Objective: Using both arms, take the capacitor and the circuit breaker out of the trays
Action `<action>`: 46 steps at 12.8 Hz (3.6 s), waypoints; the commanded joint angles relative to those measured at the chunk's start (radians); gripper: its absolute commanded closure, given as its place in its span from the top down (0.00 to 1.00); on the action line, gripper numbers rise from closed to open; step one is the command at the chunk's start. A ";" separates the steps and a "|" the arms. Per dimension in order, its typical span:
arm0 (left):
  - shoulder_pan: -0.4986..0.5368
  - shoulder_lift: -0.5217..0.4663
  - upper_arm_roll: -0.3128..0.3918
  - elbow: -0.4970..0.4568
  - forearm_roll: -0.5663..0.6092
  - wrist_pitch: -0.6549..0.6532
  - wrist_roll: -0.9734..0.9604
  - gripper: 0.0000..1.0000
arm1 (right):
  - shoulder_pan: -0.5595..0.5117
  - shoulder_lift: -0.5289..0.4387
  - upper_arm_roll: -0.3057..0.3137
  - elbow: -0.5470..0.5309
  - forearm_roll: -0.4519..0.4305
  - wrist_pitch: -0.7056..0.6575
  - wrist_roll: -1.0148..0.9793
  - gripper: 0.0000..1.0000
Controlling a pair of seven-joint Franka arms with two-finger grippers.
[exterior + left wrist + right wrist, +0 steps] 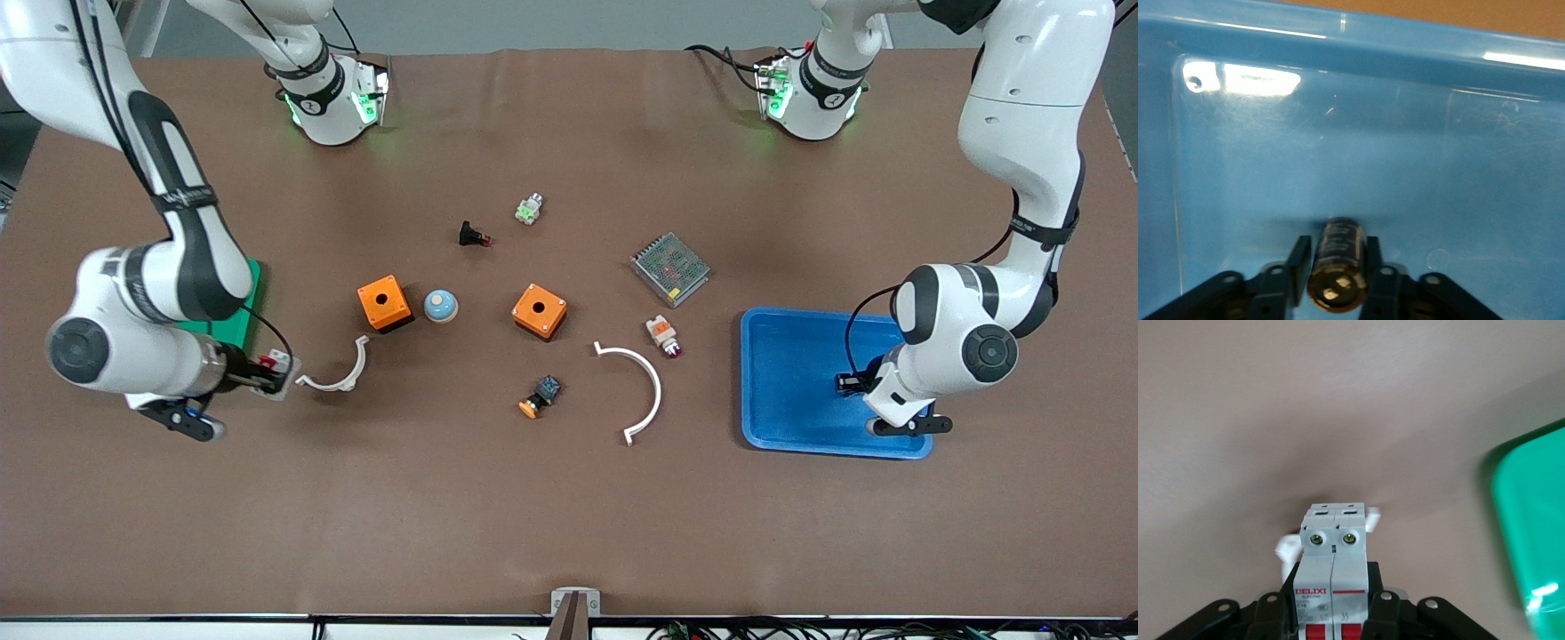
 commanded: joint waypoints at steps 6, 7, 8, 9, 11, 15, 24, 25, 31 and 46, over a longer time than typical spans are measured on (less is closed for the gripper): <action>-0.015 -0.112 -0.056 0.014 -0.004 -0.042 -0.009 0.00 | 0.181 0.183 -0.002 0.133 -0.002 0.186 0.401 0.24; -0.015 -0.127 -0.083 0.013 -0.003 -0.044 -0.040 0.00 | 0.181 0.183 -0.002 0.133 -0.002 0.185 0.405 0.36; -0.016 -0.155 -0.136 0.005 -0.004 -0.057 -0.098 0.00 | 0.181 0.182 -0.002 0.134 -0.002 0.182 0.410 0.55; -0.020 -0.163 -0.182 0.014 0.000 -0.085 -0.159 0.00 | 0.181 0.179 -0.002 0.137 -0.002 0.180 0.418 0.71; -0.066 -0.160 -0.227 0.013 -0.001 -0.061 -0.253 0.00 | 0.172 0.167 -0.003 0.139 -0.002 0.171 0.422 1.00; -0.270 -0.154 -0.226 0.003 0.000 -0.056 -0.616 0.00 | 0.038 0.046 -0.005 0.141 0.001 -0.009 0.127 1.00; -0.548 -0.054 -0.229 -0.098 0.100 0.134 -1.253 0.00 | -0.098 -0.333 -0.089 0.130 0.007 -0.320 -0.601 1.00; -0.555 -0.029 -0.229 -0.098 0.101 0.159 -1.261 0.00 | -0.092 -0.370 -0.089 0.128 0.009 -0.349 -0.601 1.00; -0.548 -0.015 -0.224 -0.069 0.101 0.173 -1.260 1.00 | 0.230 -0.516 -0.451 0.042 0.096 -0.351 -0.592 1.00; 0.000 -0.443 -0.227 0.352 0.109 -0.666 -0.340 1.00 | 0.054 -0.528 -0.270 0.128 0.094 -0.364 -0.576 1.00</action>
